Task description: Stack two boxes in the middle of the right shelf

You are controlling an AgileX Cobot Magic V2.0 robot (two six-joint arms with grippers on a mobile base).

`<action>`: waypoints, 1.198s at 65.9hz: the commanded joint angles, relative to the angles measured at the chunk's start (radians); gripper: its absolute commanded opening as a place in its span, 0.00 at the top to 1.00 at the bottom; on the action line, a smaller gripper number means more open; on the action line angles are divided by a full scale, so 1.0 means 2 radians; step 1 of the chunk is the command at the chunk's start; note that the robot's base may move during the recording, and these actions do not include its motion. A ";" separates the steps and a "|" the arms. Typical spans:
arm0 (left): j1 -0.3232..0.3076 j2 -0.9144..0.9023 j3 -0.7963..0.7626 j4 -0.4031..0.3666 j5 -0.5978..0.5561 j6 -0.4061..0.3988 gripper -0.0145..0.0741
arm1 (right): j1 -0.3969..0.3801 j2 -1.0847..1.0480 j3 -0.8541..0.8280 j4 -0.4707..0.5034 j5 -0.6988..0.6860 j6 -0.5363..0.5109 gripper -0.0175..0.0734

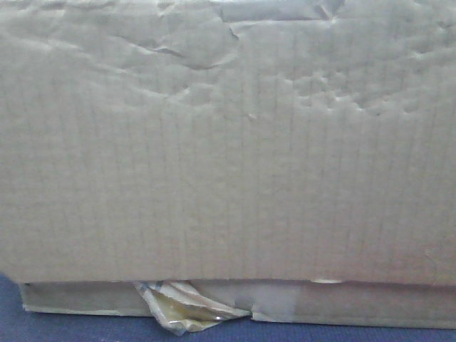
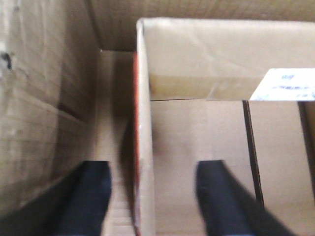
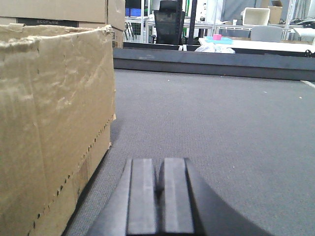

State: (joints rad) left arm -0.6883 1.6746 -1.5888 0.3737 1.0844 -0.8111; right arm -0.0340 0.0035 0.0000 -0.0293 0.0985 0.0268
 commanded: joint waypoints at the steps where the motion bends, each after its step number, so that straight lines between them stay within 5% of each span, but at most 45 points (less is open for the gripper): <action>1: -0.003 -0.004 -0.017 0.007 0.002 0.006 0.43 | -0.002 -0.002 0.000 0.002 -0.010 -0.002 0.99; 18: -0.002 -0.029 -0.097 0.015 0.060 0.054 0.43 | -0.002 -0.002 0.000 0.002 -0.010 -0.002 0.99; 29: 0.001 -0.050 -0.107 0.066 0.068 0.071 0.43 | -0.002 -0.002 0.000 0.002 -0.010 -0.002 0.99; 51: 0.053 -0.056 -0.019 -0.007 0.068 0.099 0.43 | -0.002 -0.002 0.000 0.002 -0.010 -0.002 0.99; 79: 0.056 -0.056 0.047 -0.057 0.068 0.116 0.44 | -0.002 -0.002 0.000 0.002 -0.010 -0.002 0.99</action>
State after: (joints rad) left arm -0.5778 1.5685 -1.5140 0.2857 1.2237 -0.5942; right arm -0.0340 0.0035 0.0000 -0.0293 0.0985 0.0268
